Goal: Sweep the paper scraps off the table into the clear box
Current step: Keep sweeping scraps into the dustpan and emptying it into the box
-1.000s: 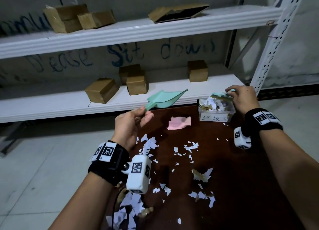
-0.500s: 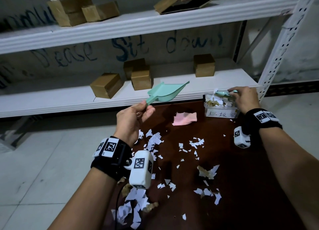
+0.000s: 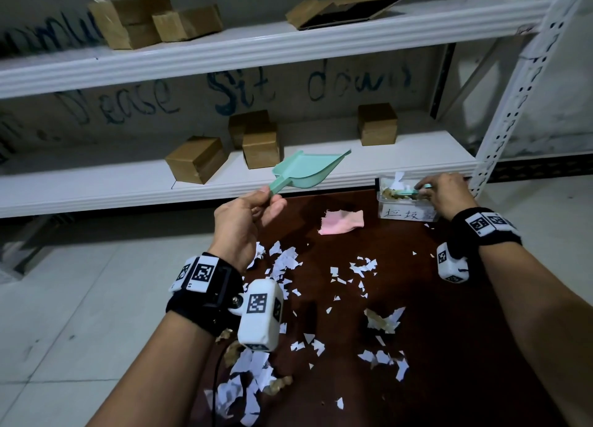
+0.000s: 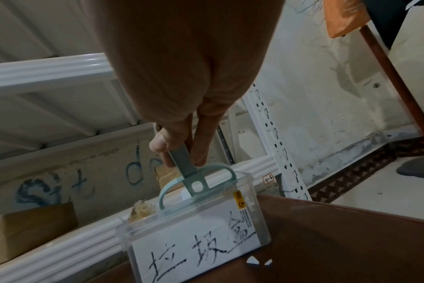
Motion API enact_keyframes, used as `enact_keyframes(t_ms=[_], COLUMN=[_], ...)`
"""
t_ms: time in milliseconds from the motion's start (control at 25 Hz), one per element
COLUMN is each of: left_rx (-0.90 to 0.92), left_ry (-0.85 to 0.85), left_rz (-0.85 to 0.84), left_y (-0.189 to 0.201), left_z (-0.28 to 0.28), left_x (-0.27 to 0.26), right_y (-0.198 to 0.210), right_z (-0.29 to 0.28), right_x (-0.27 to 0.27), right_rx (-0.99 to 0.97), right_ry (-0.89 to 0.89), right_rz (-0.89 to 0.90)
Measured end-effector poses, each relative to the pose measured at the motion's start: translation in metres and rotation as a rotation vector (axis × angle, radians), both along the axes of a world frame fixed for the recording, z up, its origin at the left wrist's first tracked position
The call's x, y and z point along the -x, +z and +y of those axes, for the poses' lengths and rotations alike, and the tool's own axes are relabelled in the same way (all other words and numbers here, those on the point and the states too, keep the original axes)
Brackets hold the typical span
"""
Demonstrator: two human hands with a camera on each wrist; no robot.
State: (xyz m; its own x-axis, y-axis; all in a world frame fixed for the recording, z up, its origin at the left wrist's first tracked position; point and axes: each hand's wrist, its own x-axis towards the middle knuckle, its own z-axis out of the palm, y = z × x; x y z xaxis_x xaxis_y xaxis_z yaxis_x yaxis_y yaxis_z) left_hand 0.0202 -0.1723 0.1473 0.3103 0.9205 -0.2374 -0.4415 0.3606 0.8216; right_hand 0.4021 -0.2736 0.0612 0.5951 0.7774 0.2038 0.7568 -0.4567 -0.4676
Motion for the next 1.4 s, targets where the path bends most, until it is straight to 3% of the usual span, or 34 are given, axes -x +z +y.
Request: enact_keyframes(t_ms=[640,840,1080,1280,1400], left_rx=[0.004,0.001,0.022,0.033,0.037], left_ry=[-0.016,-0.037,-0.031,-0.014,-0.001], left_rz=[0.022,0.017,-0.052,-0.031,0.008], left_y=[-0.002,0.005,0.015,0.016,0.010], left_z=[0.004,-0.002,-0.017,-0.030,-0.036], left_x=[-0.003,0.002,0.008,0.022,0.038], right_y=[0.073,0.074,0.076,0.083,0.061], right_z=[-0.007,-0.018,-0.032,-0.064,-0.095], right_x=[-0.027,-0.011,0.023,0.042,0.037], right_rx=[-0.232,-0.444,-0.559,-0.512,-0.387], right_ry=[-0.027,-0.066,-0.013,0.008,0.035], right_rz=[-0.132,0.065,0.097,-0.004,-0.078])
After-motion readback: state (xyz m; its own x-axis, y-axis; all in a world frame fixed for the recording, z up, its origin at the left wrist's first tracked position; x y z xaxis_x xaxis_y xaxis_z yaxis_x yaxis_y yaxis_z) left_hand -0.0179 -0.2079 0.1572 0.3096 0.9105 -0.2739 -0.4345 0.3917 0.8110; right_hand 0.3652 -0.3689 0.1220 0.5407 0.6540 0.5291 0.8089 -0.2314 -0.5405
